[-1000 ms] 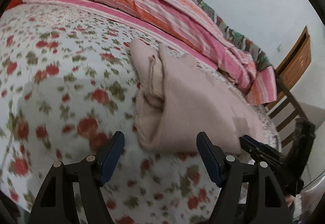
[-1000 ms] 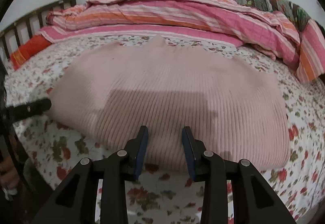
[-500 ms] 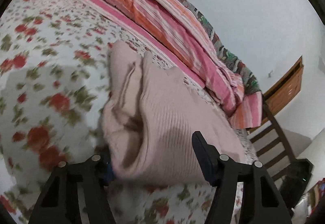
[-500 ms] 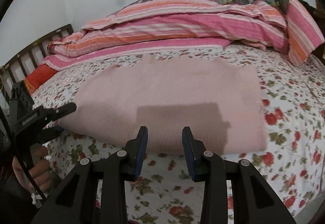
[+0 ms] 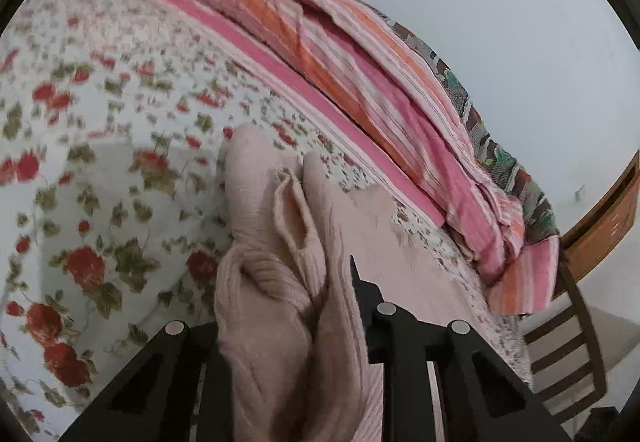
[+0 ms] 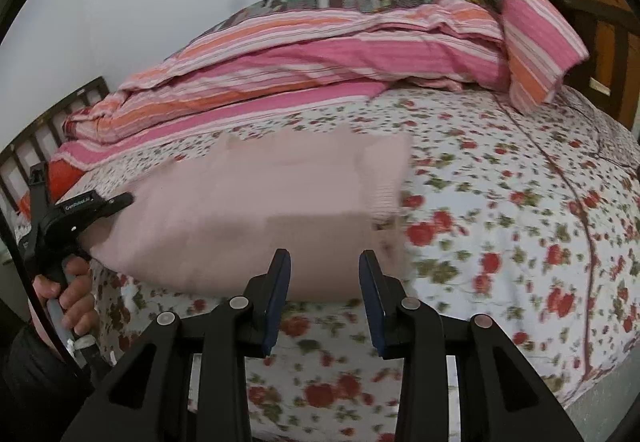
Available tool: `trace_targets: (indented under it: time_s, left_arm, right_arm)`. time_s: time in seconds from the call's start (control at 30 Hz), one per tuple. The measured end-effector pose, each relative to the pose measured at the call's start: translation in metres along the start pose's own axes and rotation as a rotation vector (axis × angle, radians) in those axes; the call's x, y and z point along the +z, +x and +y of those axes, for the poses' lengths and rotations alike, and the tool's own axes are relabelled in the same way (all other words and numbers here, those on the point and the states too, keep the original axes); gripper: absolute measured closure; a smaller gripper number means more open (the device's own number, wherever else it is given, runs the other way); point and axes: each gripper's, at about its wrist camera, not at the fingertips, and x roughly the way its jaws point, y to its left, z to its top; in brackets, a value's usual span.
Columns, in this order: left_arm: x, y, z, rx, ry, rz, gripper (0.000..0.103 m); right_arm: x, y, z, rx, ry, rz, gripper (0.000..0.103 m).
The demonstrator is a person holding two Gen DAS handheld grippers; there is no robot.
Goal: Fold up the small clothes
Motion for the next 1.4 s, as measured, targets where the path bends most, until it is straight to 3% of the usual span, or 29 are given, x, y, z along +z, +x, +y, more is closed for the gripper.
trace_targets:
  time_s: [0.27, 0.4, 0.5, 0.7, 0.87, 0.93, 1.0, 1.23, 1.3, 1.4]
  left_arm:
    - [-0.004, -0.014, -0.083, 0.132, 0.248, -0.069, 0.084]
    - [-0.013, -0.014, -0.131, 0.156, 0.386, -0.085, 0.085]
    - [-0.025, -0.013, -0.163, 0.105, 0.46, -0.096, 0.085]
    - [-0.092, 0.015, -0.236, 0.117, 0.682, -0.019, 0.085]
    - [-0.155, 0.045, -0.255, 0.114, 0.757, 0.118, 0.085]
    - [-0.171, 0.048, -0.258, 0.146, 0.811, 0.098, 0.085]
    - [-0.17, 0.046, -0.257, 0.115, 0.795, 0.096, 0.084]
    - [-0.12, 0.039, -0.222, -0.093, 0.477, 0.183, 0.084]
    - [-0.118, 0.041, -0.216, -0.141, 0.484, 0.221, 0.083]
    - [-0.118, 0.042, -0.212, -0.186, 0.546, 0.308, 0.073]
  right_arm:
    - [0.006, -0.008, -0.038, -0.039, 0.042, 0.004, 0.068]
    - [0.009, -0.012, -0.052, -0.04, 0.062, 0.007, 0.068]
    - [0.009, -0.017, -0.065, -0.065, 0.073, 0.004, 0.068]
    - [0.01, -0.027, -0.106, -0.125, 0.147, 0.005, 0.068]
    - [0.004, -0.032, -0.128, -0.162, 0.18, 0.019, 0.068]
    - [0.001, -0.034, -0.133, -0.17, 0.186, 0.027, 0.068]
    - [-0.001, -0.036, -0.136, -0.18, 0.188, 0.031, 0.068]
    - [0.007, -0.033, -0.125, -0.142, 0.176, 0.029, 0.068]
    - [0.013, -0.031, -0.117, -0.108, 0.169, 0.017, 0.067]
    - [0.023, -0.027, -0.108, -0.036, 0.18, -0.002, 0.059]
